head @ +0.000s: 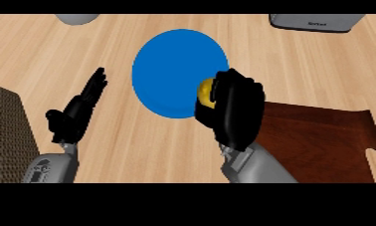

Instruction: Pick the lemon from the tray and place it in the plate

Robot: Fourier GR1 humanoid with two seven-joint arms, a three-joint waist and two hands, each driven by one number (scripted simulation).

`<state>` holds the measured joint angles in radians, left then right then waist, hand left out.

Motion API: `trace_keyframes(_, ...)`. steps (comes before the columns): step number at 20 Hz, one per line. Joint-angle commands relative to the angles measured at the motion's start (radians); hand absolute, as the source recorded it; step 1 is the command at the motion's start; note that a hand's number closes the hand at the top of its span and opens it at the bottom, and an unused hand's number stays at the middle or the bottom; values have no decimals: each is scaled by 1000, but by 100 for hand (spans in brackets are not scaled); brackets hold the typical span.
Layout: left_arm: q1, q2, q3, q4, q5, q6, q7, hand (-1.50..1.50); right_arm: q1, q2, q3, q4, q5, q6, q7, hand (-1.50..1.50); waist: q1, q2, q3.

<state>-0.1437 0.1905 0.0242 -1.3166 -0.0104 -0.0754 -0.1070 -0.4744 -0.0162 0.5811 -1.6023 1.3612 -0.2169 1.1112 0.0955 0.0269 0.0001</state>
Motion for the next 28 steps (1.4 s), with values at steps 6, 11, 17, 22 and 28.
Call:
trace_keyframes(6,-24,-3,-1,14,2,-8,0,0,-189,16,-144,301,-133,-267,203,-150,14,2,1)
trace_keyframes(11,-26,-2,-1,-3,4,-9,6,0,-258,16,-195,378,-203,-414,169,-150,21,-3,2)
trace_keyframes(17,15,-15,0,30,-12,14,-22,0,-244,16,-246,355,-189,-681,117,-150,-17,-13,1)
trace_keyframes(22,8,16,31,7,8,3,-2,0,-103,16,-203,292,-280,-920,41,-150,-48,-21,3)
trace_keyframes(28,52,11,52,23,4,22,-26,0,139,16,-66,204,-291,-1069,-95,-150,-92,-27,1)
